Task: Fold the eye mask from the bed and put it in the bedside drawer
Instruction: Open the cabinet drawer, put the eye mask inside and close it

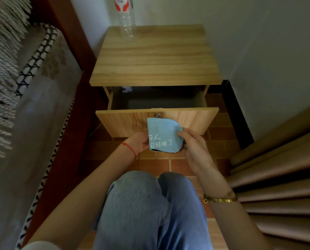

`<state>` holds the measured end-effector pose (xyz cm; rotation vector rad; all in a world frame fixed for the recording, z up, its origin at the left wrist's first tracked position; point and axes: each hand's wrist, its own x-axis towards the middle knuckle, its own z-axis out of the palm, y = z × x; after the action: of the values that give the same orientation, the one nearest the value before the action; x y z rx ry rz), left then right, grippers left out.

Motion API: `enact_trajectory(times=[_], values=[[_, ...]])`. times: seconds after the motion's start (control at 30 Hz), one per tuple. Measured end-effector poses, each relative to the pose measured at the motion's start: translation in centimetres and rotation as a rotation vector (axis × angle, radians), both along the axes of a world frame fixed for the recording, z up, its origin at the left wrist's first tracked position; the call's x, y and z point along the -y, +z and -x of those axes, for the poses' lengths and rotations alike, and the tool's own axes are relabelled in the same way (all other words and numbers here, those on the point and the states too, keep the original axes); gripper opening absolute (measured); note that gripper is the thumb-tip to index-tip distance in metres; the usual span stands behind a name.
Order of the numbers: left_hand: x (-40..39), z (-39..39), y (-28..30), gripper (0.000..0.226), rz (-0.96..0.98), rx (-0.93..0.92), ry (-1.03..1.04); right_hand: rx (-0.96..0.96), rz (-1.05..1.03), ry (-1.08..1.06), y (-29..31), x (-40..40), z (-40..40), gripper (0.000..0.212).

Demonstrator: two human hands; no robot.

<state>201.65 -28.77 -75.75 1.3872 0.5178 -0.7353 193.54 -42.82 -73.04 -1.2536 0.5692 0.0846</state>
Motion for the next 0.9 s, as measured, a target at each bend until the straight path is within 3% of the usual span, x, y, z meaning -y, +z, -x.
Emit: enact_trajectory(times=[0.17, 0.27, 0.4, 0.53, 0.7, 0.9], values=[[-1.1, 1.3, -0.6, 0.024, -0.115, -0.025, -0.052, -0.037, 0.029, -0.008, -0.4, -0.3, 0.7, 0.009], [-1.5, 1.9, -0.9, 0.041, -0.101, -0.080, -0.049, -0.060, 0.022, -0.029, -0.7, -0.6, 0.8, 0.009], [-2.0, 2.8, -0.6, 0.042, 0.123, -0.142, -0.031, -0.065, 0.025, -0.024, -1.0, -0.8, 1.2, 0.008], [-2.7, 2.9, -0.5, 0.043, 0.224, -0.163, 0.028, -0.071, 0.018, -0.028, -1.0, -1.1, 1.2, 0.008], [-3.4, 3.2, 1.2, 0.038, 0.016, -0.086, -0.136, -0.068, 0.007, -0.027, -0.7, -1.6, 1.1, 0.009], [-6.1, 3.1, 2.8, 0.035, 0.013, -0.066, -0.231, -0.058, 0.007, -0.031, 0.0, -2.1, 0.9, 0.014]])
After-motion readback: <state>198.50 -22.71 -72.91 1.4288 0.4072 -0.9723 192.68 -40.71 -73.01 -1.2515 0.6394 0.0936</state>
